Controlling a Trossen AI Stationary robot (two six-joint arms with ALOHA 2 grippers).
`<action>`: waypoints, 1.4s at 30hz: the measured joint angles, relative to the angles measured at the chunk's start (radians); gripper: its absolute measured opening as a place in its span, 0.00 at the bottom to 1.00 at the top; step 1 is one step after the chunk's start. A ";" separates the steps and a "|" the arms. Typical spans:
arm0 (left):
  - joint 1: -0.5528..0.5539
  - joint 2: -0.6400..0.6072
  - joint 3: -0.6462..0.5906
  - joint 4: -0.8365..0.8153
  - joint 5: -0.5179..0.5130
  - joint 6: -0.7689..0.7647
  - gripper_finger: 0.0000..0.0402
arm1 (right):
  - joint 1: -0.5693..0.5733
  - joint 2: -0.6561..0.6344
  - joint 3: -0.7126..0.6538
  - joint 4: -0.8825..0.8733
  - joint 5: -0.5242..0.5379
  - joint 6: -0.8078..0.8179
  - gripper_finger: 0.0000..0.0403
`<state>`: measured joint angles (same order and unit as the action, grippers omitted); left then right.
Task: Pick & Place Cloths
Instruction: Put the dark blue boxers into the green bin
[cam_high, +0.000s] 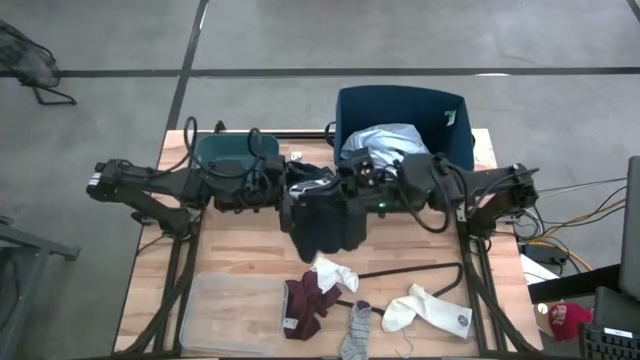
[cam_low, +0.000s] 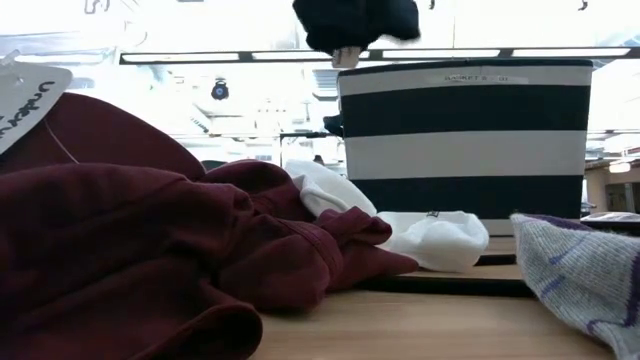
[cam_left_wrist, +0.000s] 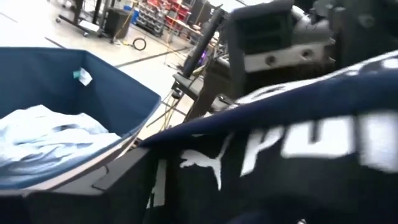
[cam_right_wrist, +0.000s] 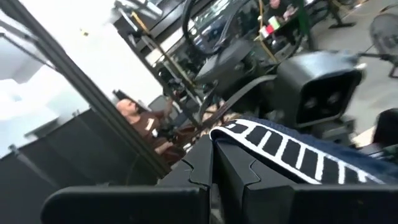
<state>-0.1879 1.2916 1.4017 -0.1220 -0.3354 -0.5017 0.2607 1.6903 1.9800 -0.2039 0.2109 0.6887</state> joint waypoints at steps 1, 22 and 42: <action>0.000 -0.001 0.000 0.000 -0.001 0.006 0.79 | 0.000 0.014 0.020 -0.015 -0.010 0.000 0.02; 0.000 -0.106 0.000 -0.214 -0.022 0.029 0.06 | -0.009 0.037 0.128 -0.214 -0.021 -0.075 0.03; 0.109 -0.349 0.000 -0.642 -0.506 0.000 0.04 | -0.019 0.013 0.126 -0.347 0.001 -0.059 0.44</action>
<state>-0.0787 0.9428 1.4017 -0.7638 -0.8418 -0.5018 0.2417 1.7035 2.1056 -0.5510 0.2119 0.6292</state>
